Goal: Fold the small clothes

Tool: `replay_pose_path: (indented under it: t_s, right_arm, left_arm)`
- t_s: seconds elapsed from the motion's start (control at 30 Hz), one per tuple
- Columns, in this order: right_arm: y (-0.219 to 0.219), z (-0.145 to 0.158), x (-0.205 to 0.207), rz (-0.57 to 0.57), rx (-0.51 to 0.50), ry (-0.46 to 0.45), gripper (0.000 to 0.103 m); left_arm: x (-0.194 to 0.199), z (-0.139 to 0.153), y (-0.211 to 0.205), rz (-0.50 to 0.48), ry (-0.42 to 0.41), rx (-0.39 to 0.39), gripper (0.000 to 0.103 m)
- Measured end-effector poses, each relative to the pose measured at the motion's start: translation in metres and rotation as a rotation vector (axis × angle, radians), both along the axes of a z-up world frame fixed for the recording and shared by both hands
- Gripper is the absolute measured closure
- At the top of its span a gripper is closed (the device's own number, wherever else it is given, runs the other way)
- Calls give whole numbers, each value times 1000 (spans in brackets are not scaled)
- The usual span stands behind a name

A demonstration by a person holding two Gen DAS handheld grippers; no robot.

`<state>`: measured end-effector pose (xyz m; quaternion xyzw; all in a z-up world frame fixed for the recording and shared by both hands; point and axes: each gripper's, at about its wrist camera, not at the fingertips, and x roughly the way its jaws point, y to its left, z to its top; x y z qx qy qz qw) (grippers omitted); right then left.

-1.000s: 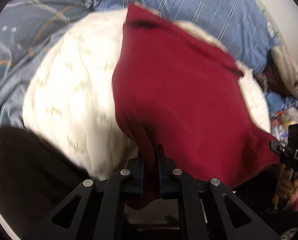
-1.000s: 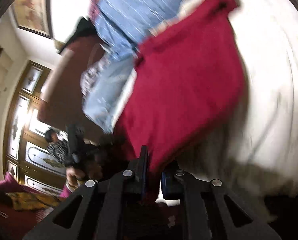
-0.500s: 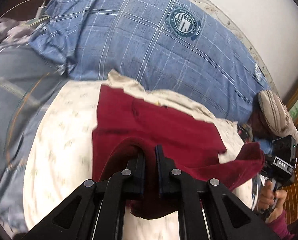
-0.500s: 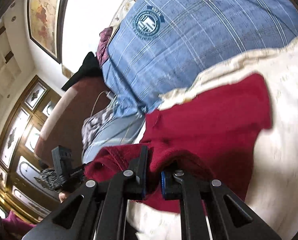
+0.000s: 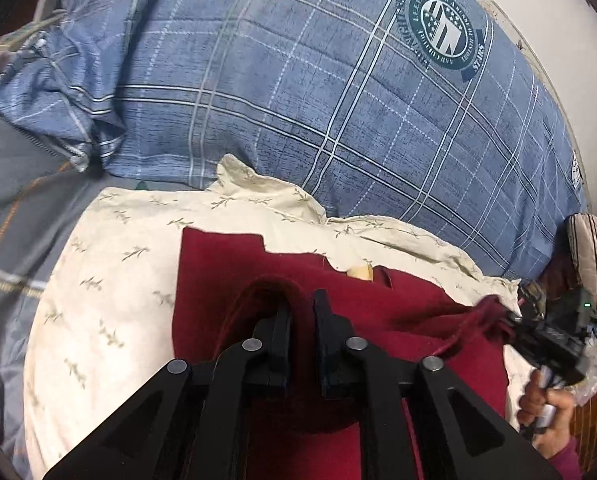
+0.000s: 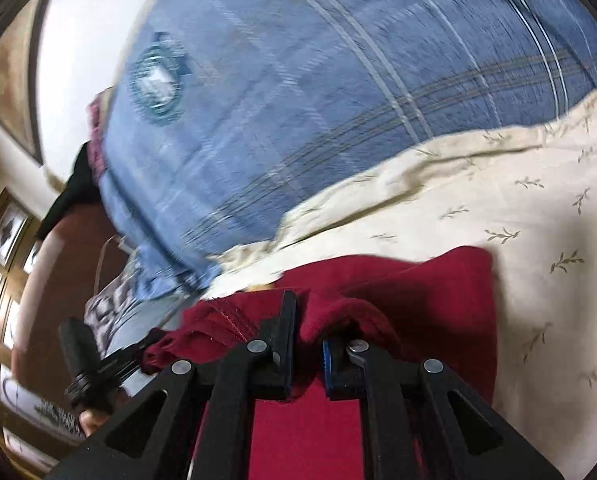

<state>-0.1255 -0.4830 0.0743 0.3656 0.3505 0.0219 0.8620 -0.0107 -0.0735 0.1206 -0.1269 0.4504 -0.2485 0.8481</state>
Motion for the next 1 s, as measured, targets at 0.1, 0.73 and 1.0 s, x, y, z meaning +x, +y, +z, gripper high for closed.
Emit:
replay_pose_path:
  t_s: [0.1,0.73,1.0]
  right_arm:
    - [-5,-10,0,-13,25,40,75]
    - [21,-29,54,-39,-312,190,60]
    - [48,11,10,-46,-307,108,52]
  left_arm:
    - [14,-2,1,-4,22,-22,67]
    - [-12,-56,7,87,-42,232,26]
    - [-15,-53,19,79,-74,214,28]
